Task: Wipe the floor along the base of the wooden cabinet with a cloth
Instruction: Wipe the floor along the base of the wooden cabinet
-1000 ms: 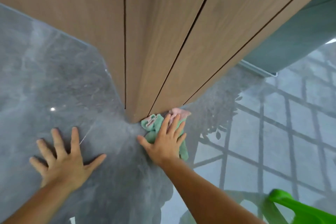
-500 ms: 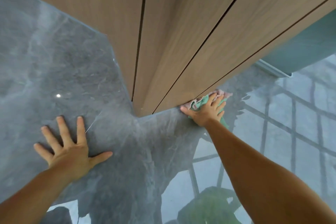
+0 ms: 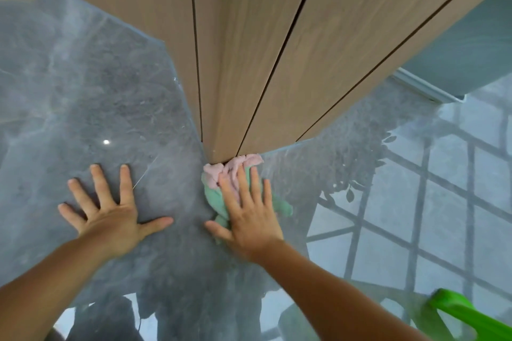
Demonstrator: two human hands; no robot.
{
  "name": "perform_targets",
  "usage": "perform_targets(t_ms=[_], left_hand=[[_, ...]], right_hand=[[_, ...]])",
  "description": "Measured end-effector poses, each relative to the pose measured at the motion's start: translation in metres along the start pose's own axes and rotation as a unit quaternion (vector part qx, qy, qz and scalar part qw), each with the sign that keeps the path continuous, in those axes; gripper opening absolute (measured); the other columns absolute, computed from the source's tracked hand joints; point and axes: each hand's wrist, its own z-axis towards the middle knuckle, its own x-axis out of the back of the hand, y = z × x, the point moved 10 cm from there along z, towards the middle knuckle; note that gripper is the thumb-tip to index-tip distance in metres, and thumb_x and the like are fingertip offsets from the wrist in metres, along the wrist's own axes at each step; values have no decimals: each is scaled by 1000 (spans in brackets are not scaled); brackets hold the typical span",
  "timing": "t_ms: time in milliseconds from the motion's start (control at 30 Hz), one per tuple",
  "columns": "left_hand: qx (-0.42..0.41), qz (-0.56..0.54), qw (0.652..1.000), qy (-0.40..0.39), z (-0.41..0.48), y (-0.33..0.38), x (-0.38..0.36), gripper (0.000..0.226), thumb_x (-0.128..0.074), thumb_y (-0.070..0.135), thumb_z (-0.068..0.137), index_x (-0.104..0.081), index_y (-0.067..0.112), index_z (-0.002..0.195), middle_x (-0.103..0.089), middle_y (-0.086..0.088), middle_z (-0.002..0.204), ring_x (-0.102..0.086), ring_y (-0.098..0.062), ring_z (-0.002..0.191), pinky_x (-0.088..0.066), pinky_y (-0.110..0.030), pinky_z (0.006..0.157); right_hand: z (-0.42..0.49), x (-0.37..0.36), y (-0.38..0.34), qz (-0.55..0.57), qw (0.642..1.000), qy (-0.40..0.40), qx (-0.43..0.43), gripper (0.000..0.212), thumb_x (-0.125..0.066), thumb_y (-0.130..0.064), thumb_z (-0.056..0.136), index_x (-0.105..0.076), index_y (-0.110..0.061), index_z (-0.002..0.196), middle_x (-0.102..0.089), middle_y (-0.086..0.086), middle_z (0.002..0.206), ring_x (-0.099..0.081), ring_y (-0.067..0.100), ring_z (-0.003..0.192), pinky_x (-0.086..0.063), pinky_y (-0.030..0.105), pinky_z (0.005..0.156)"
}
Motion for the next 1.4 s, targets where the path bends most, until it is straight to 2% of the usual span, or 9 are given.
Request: perform_targets(t_ms=[133, 300, 367, 500, 633, 700, 933, 1233, 1400], left_hand=[[-3, -12, 1000, 28, 7, -8, 0, 127, -12, 107, 25, 60, 49, 112, 48, -4, 154, 30, -46, 149, 5, -69, 119], [-19, -57, 998, 8, 12, -8, -13, 140, -13, 110, 25, 39, 50, 141, 21, -15, 166, 8, -59, 149, -11, -73, 117], [-9, -44, 999, -11, 9, -8, -14, 144, -15, 109, 28, 29, 43, 149, 22, -15, 166, 10, -58, 149, -11, -75, 116], [-1, -20, 1000, 17, 5, -7, -2, 135, -12, 106, 26, 53, 45, 127, 44, -6, 157, 28, -46, 149, 4, -69, 118], [9, 0, 1000, -8, 3, -4, 0, 129, -12, 104, 26, 64, 43, 111, 53, -10, 150, 34, -49, 146, 7, -69, 117], [10, 3, 1000, -15, 1, -2, 1, 130, -14, 103, 25, 65, 43, 109, 56, -10, 148, 36, -49, 145, 9, -69, 117], [11, 12, 1000, -15, -2, 0, 3, 130, -16, 103, 26, 63, 43, 110, 55, -10, 149, 35, -48, 146, 9, -69, 117], [1, -6, 1000, 16, 6, -3, 0, 132, -17, 106, 23, 59, 49, 114, 49, -3, 153, 31, -44, 149, 7, -69, 118], [-14, -22, 999, 33, 9, -5, -6, 135, -12, 110, 24, 51, 52, 129, 32, -4, 163, 17, -49, 152, -9, -72, 119]], right_hand=[[1, 18, 107, 0, 989, -11, -145, 86, -16, -77, 88, -11, -24, 157, 14, 15, 165, 18, 39, 150, 9, 61, 119], [3, 36, 184, 26, 938, -69, -340, 82, -31, -61, 96, 2, -18, 157, 23, 22, 162, 22, 43, 148, 7, 61, 119], [9, 23, 145, 62, 941, -76, -323, 87, -33, -64, 93, 4, -18, 157, 22, 26, 160, 23, 45, 146, 10, 61, 118], [8, 9, 49, 127, 972, -73, -183, 88, -36, -70, 90, -1, -25, 156, 20, 17, 163, 28, 38, 147, 17, 55, 116], [-14, 67, 76, 299, 919, 136, -218, 59, -53, -59, 86, -41, -38, 140, -19, 9, 163, -9, 29, 152, -14, 55, 122], [-27, 87, 88, 289, 900, 210, -249, 72, -58, -64, 78, -35, -37, 141, -10, 7, 165, -7, 30, 152, -22, 57, 119], [32, 29, 59, 199, 910, 81, -355, 145, -52, -88, 59, 25, -5, 149, 20, 13, 164, 20, 28, 151, 7, 63, 119], [22, 33, 96, 64, 950, 107, -287, 141, -23, -100, 57, 12, -4, 154, 9, 14, 166, 13, 26, 153, 10, 52, 118], [16, 61, 199, 65, 930, 61, -356, 143, -34, -100, 54, 10, -9, 156, 12, 5, 167, 14, 23, 153, 6, 60, 120]])
